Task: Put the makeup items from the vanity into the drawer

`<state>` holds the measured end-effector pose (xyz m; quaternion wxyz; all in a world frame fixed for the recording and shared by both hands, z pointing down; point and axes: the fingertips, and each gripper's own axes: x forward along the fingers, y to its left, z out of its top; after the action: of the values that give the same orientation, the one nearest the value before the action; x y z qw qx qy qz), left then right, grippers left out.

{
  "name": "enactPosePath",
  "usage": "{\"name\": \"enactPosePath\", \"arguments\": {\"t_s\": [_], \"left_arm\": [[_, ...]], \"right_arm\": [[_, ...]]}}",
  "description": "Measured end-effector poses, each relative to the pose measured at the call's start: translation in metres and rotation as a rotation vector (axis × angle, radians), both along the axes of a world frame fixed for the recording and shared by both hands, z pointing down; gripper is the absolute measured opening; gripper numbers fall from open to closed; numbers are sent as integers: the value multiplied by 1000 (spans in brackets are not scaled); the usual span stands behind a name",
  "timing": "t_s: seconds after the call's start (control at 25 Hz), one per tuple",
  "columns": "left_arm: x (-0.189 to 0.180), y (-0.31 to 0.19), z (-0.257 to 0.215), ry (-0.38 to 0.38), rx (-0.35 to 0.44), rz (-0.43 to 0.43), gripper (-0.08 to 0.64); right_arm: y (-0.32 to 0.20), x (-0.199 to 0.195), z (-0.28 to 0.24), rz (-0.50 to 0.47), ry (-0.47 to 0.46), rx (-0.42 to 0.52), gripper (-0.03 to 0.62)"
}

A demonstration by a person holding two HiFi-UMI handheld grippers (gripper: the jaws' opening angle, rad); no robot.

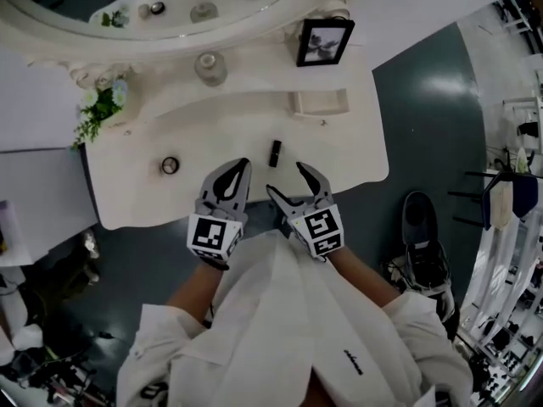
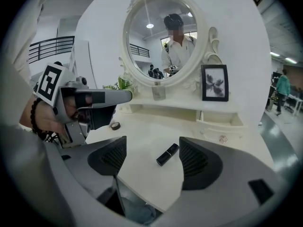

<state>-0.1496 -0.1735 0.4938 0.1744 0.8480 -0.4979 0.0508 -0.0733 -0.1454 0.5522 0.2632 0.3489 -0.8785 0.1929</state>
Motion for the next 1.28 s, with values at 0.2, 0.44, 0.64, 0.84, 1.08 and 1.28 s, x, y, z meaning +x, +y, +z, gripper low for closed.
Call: {"name": "enactPosePath", "arguments": {"t_s": [0.2,0.44,0.64,0.84,1.08,1.28], "left_arm": [[8,-3,33,-53,-33,27,28],[14,-9,67,-135,-66,53,28],[22,-14,93,-130,-127,39,28],[28,-21,103,-114,-144,32,29],[29,-23,112,-77,-169,10,28],[31,-21,117,-64,-175,12,28]], "right_arm": [[-4,-2,34,-5,68,-41,359],[-12,-6,61,-14,108,-59,359],[-16,-10,82,-21,172,-78,351],[-22,-8,100,-11,221,-81,345],[-30,-12,115,17,231,-105,345],[-42,-14,121,55,235,-96,341]]}}
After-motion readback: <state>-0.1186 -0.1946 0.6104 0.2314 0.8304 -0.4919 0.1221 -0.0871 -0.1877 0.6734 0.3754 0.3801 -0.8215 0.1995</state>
